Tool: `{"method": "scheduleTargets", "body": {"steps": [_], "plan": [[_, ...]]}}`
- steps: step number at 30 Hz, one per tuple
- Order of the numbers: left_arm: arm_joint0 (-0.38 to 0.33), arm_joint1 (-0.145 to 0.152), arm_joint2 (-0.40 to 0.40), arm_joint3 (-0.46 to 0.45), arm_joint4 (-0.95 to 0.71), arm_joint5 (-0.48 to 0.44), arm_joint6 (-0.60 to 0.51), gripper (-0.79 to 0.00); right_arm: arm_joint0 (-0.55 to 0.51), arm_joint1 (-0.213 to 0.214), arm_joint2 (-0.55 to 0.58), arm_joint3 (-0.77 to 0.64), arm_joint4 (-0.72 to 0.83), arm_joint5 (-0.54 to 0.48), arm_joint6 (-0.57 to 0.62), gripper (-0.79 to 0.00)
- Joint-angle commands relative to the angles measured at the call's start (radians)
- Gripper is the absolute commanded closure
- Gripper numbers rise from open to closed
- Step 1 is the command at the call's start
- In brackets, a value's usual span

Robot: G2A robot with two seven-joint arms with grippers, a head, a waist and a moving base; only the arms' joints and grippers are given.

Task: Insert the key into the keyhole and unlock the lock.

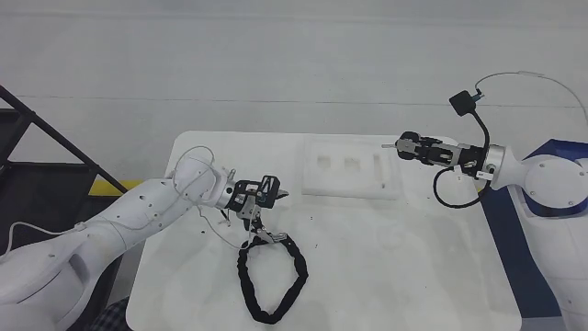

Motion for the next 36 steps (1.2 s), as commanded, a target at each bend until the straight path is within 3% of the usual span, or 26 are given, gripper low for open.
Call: {"method": "scheduleTargets", "body": {"steps": [1,17,22,30,36], "plan": [[0.012,-0.001,-0.004,0.009,0.029,0.000,0.000,-0.785,0.000,0.000,0.000,0.000,0.000,0.000,0.000,0.000],[0.015,-0.001,-0.004,0.011,0.032,0.000,-0.002,-0.785,0.000,0.000,0.000,0.000,0.000,0.000,0.000,0.000],[0.086,0.012,-0.034,-0.003,-0.049,0.069,-0.028,-0.785,0.000,0.000,0.000,0.000,0.000,0.000,0.000,0.000],[0.207,0.059,-0.097,-0.027,-0.144,0.219,-0.079,-0.785,0.000,0.000,0.000,0.000,0.000,0.000,0.000,0.000],[0.248,0.079,-0.128,-0.091,-0.105,0.257,-0.121,-0.785,0.000,0.000,0.000,0.000,0.000,0.000,0.000,0.000]]}}
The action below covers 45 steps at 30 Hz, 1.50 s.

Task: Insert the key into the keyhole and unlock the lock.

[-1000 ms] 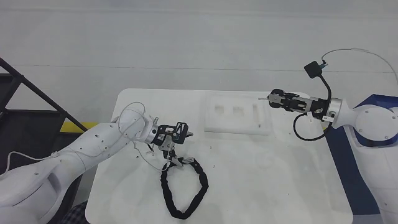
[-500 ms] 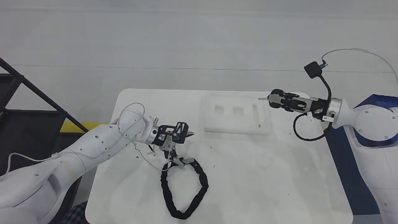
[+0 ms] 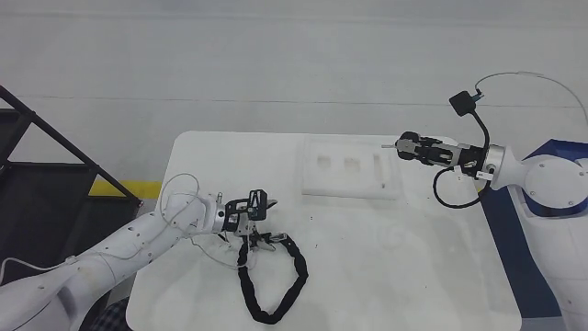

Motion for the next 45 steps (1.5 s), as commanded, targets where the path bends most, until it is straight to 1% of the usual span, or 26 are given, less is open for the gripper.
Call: {"method": "scheduleTargets", "body": {"steps": [1,7,11,12,13,14,16,17,20,22,24,26,27,29,30,31,32,36,39,45], "plan": [[0.014,0.004,-0.008,-0.021,0.017,0.012,-0.020,-0.785,0.000,0.000,0.000,0.000,0.000,0.000,0.000,0.000],[0.040,0.002,-0.027,-0.055,0.044,0.041,-0.091,-0.785,0.000,0.000,0.000,0.000,0.000,0.000,0.000,0.000],[0.056,0.000,-0.041,-0.048,0.057,0.038,-0.066,-0.785,0.000,0.000,0.000,0.000,0.000,0.000,0.000,0.000],[0.058,0.000,-0.044,-0.043,0.068,0.040,-0.064,-0.705,0.000,0.000,0.000,0.000,0.000,0.000,0.000,0.000],[0.060,-0.001,-0.045,-0.041,0.078,0.040,-0.061,-0.668,0.000,0.000,0.000,0.000,0.000,0.000,0.000,0.000],[0.062,-0.003,-0.047,-0.039,0.087,0.038,-0.057,-0.573,0.000,0.000,0.000,0.000,0.000,0.000,0.000,0.000],[0.067,-0.006,-0.052,-0.032,0.100,0.041,-0.048,-0.465,0.000,0.000,0.000,0.000,0.000,0.000,0.000,0.000],[0.069,-0.007,-0.054,-0.028,0.104,0.041,-0.043,-0.388,0.000,0.000,0.000,0.000,0.000,0.000,0.000,0.000],[0.075,-0.013,-0.060,-0.013,0.120,0.041,-0.030,-0.372,0.000,0.000,0.000,0.000,0.000,0.000,0.000,0.000],[0.078,-0.018,-0.064,-0.003,0.129,0.041,-0.024,-0.342,0.000,0.000,0.000,0.000,0.000,0.000,0.000,0.000],[0.079,-0.022,-0.067,0.003,0.140,0.039,-0.023,-0.271,0.000,0.000,0.000,0.000,0.000,0.000,0.000,0.000],[0.081,-0.026,-0.070,0.007,0.151,0.034,-0.021,-0.265,0.000,0.000,0.000,0.000,0.000,0.000,0.000,0.000],[0.080,-0.029,-0.071,0.013,0.164,0.041,-0.037,-0.212,0.000,0.000,0.000,0.000,0.000,0.000,0.000,0.000],[0.083,-0.035,-0.071,0.008,0.172,0.038,-0.049,-0.172,0.000,0.000,0.000,0.000,0.000,0.000,0.000,0.000],[0.084,-0.037,-0.073,0.010,0.169,0.034,-0.045,-0.132,0.000,0.000,0.000,0.000,0.000,0.000,0.000,0.000],[0.085,-0.039,-0.076,0.014,0.168,0.031,-0.038,-0.077,0.000,0.000,0.000,0.000,0.000,0.000,0.000,0.000],[0.086,-0.041,-0.079,0.018,0.170,0.030,-0.034,0.000,0.000,0.000,0.000,0.000,0.000,0.000,0.000,0.000],[0.089,-0.044,-0.095,0.023,0.168,0.019,-0.003,0.000,0.000,0.000,0.000,0.000,0.000,0.000,0.000,0.000],[0.095,-0.040,-0.115,0.015,0.155,0.003,0.039,0.000,0.000,0.000,0.000,0.000,0.000,0.000,0.000,0.000],[0.110,-0.018,-0.163,-0.029,0.161,-0.044,0.141,0.000,0.000,0.000,0.000,0.000,0.000,0.000,0.000,0.000]]}}
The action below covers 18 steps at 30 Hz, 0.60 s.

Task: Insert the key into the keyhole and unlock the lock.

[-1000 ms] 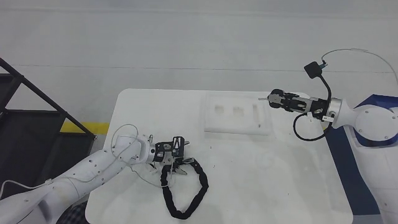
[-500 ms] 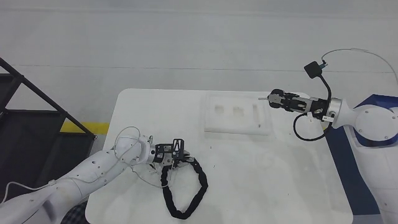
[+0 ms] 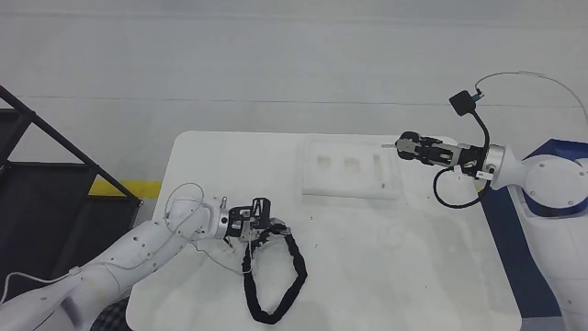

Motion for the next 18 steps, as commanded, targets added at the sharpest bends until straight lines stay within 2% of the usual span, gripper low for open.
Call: {"method": "scheduleTargets", "body": {"steps": [1,5,12,18], "plan": [[0.007,0.011,-0.021,-0.020,0.003,-0.020,0.045,0.000,0.000,0.000,0.000,0.000,0.000,0.000,0.000,0.000],[0.015,0.032,-0.061,-0.066,0.017,-0.060,0.133,0.000,-0.006,0.000,-0.005,0.000,-0.003,0.005,-0.001,0.000],[-0.010,0.048,-0.131,-0.148,0.025,-0.115,0.240,0.000,0.005,0.004,-0.060,-0.054,-0.029,0.045,0.108,0.000],[-0.041,0.043,-0.170,-0.228,0.021,-0.141,0.239,0.000,0.014,0.006,-0.098,-0.140,-0.036,0.079,0.157,0.000]]}}
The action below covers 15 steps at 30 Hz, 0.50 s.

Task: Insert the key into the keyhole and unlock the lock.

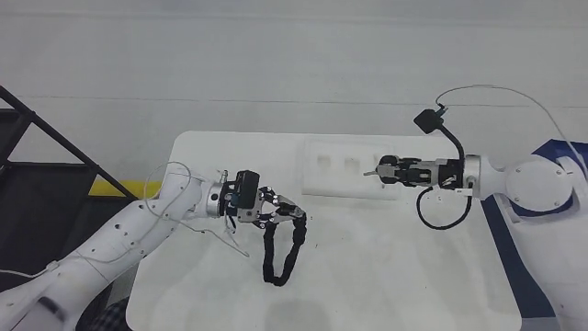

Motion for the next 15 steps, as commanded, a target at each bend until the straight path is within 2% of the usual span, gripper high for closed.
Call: {"method": "scheduleTargets", "body": {"steps": [1,9,15], "plan": [[-0.011,-0.007,-0.006,-0.022,-0.016,-0.007,-0.004,0.000,0.002,0.001,-0.009,-0.040,0.012,0.012,0.017,0.000],[-0.051,-0.053,0.006,-0.061,-0.061,0.014,0.002,0.000,-0.001,0.011,0.014,-0.152,0.055,0.042,0.066,0.000],[-0.088,-0.104,0.044,-0.049,-0.047,0.071,0.016,0.000,-0.016,0.019,0.031,-0.212,0.036,0.049,0.066,0.000]]}}
